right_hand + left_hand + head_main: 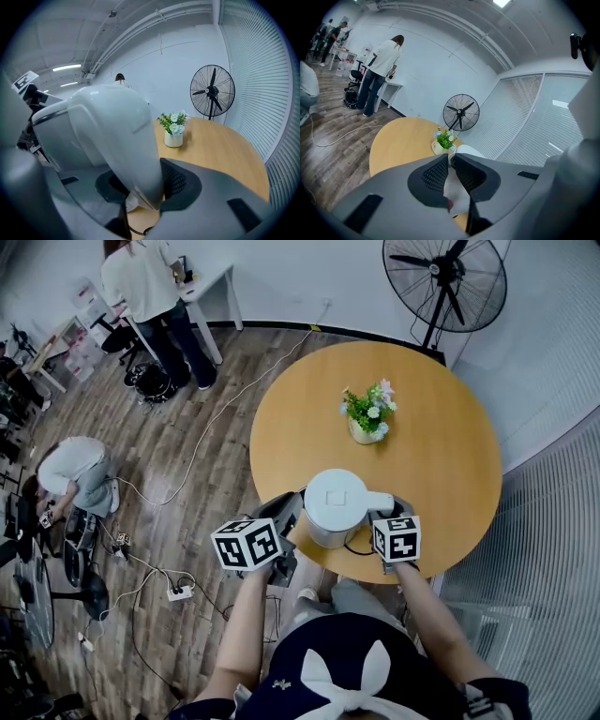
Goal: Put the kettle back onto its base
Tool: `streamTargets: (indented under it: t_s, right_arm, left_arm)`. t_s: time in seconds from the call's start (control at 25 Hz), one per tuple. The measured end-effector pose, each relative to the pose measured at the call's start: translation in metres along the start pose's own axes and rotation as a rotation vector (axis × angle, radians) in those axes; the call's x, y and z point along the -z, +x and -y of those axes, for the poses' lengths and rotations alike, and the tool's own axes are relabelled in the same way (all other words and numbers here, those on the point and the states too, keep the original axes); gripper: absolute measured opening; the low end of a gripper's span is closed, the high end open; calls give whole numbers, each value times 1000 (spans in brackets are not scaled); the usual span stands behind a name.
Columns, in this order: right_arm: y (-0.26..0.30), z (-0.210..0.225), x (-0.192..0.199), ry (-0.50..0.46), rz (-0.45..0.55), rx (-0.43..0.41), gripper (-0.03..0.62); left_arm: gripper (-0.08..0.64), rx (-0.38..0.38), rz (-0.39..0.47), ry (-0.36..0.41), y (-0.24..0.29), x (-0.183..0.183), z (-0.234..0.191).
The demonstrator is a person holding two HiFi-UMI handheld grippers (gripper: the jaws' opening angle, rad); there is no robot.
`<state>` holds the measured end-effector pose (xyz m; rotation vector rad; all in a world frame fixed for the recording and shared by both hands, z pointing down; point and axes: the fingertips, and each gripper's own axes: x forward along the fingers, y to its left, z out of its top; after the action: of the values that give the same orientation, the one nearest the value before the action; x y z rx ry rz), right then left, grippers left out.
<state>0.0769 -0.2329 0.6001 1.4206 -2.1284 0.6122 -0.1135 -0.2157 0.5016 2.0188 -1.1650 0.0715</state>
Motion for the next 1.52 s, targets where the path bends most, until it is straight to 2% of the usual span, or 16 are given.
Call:
streamTargets:
  t_s: [0.92,1.52]
  right_arm:
    - [12,4,23,0,-9,-12,146]
    - [11,2,33,-81,32,15,143]
  left_arm:
    - [63,-33,-59,-18,11,20,-11]
    - [65,23,49,-74,6,29,-14]
